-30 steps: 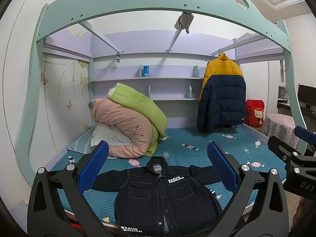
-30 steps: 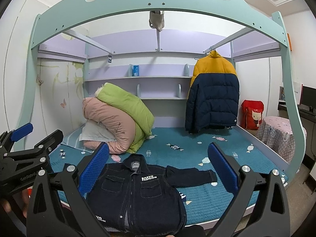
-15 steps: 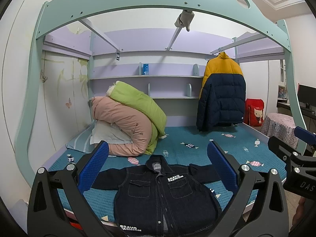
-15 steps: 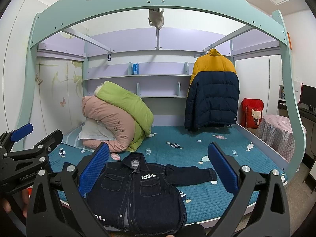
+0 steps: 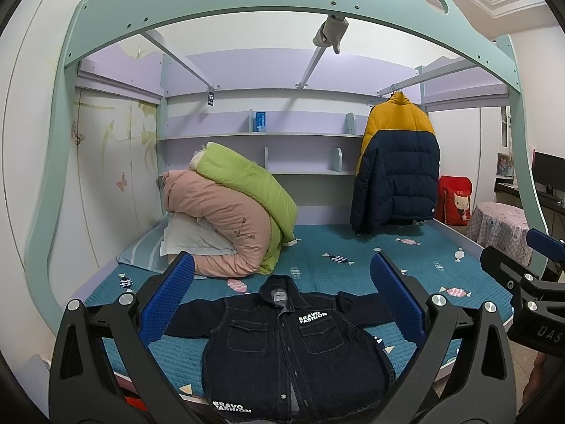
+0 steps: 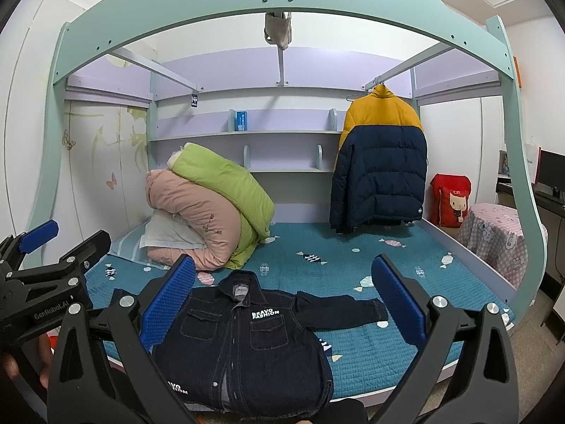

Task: Fold large clothes

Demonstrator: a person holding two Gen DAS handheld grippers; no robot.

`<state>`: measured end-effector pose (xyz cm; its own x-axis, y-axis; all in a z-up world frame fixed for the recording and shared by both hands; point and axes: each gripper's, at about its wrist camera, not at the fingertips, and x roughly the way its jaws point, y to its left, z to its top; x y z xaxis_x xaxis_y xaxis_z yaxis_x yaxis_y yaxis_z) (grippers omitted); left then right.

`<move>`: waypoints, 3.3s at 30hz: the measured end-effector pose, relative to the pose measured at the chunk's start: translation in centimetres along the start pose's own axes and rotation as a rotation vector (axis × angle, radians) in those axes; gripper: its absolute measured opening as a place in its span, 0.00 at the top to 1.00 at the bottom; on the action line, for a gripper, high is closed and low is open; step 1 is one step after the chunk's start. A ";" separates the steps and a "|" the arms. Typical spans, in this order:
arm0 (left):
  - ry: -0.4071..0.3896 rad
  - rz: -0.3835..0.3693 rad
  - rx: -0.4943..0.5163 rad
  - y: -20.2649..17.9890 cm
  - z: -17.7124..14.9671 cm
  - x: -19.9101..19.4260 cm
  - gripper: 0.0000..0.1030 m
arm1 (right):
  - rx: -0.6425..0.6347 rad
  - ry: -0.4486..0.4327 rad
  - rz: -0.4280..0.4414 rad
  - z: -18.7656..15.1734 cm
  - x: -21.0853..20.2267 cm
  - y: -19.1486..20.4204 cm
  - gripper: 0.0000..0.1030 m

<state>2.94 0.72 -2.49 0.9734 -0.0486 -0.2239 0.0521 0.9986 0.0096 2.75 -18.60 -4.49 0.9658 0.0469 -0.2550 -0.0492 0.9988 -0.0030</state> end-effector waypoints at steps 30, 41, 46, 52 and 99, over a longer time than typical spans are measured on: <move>0.115 0.024 -0.013 3.9 -6.3 11.8 0.03 | 0.021 0.241 0.058 -5.1 11.2 0.8 0.07; 0.315 -0.095 0.010 9.6 -15.3 26.8 0.03 | 0.047 0.396 0.077 -9.5 21.6 3.0 0.07; 0.429 -0.025 -0.126 14.3 -22.0 30.7 0.03 | 0.085 0.527 0.133 -12.8 27.1 4.8 0.07; 0.583 0.064 -0.309 19.0 -27.9 32.3 0.03 | 0.122 0.659 0.197 -17.6 32.7 8.4 0.07; 0.555 0.272 -0.589 46.7 -29.5 44.9 0.86 | 0.093 0.772 0.293 -27.7 47.4 15.9 0.07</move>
<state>42.54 45.79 -40.83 0.6769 0.0583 -0.7338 -0.4420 0.8293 -0.3419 40.63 -0.92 -43.45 0.4689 0.3153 -0.8251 -0.2171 0.9466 0.2383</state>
